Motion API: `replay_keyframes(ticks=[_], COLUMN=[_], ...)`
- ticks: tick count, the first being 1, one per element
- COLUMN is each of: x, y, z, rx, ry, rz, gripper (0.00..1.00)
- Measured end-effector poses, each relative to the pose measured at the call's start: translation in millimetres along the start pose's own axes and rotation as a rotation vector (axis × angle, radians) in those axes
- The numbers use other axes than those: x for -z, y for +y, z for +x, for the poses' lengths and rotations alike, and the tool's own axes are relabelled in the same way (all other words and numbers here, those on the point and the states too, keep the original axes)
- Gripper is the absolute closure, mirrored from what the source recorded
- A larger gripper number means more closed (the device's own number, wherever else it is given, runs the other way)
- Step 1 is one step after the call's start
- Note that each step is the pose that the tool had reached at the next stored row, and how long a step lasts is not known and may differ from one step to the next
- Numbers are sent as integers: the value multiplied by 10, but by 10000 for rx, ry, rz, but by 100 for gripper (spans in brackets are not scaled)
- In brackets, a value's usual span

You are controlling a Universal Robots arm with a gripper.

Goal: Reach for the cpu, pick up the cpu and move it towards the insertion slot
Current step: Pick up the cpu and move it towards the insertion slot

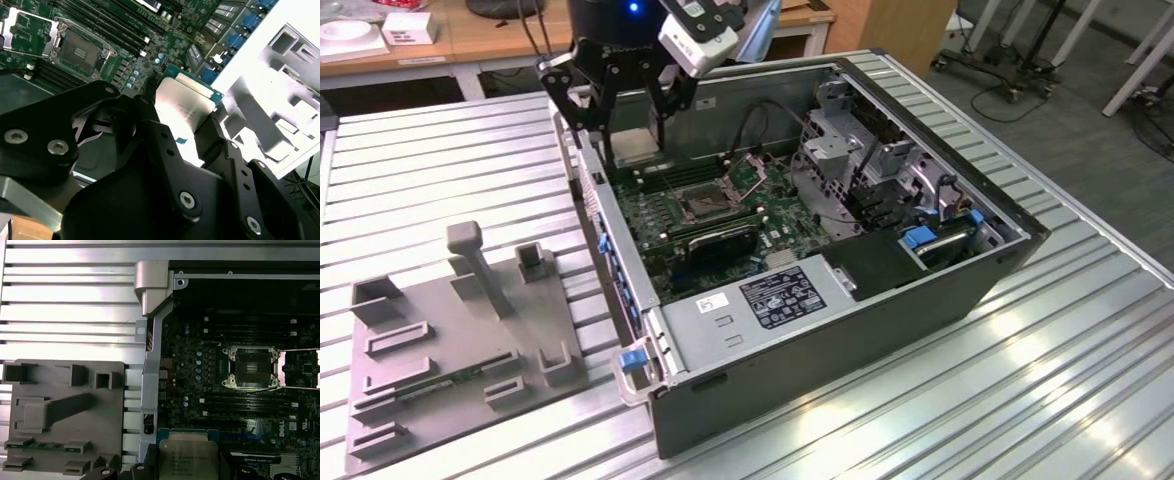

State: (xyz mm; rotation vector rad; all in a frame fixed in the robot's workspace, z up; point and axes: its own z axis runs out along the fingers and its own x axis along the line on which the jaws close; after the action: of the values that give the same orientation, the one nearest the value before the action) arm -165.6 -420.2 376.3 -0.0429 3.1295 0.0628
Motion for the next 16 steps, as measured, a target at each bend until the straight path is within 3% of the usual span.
replay_keyframes(ticks=[16], x=[-25], y=[115], z=[-173], rx=[0], ry=[0], rz=[1], gripper=[45])
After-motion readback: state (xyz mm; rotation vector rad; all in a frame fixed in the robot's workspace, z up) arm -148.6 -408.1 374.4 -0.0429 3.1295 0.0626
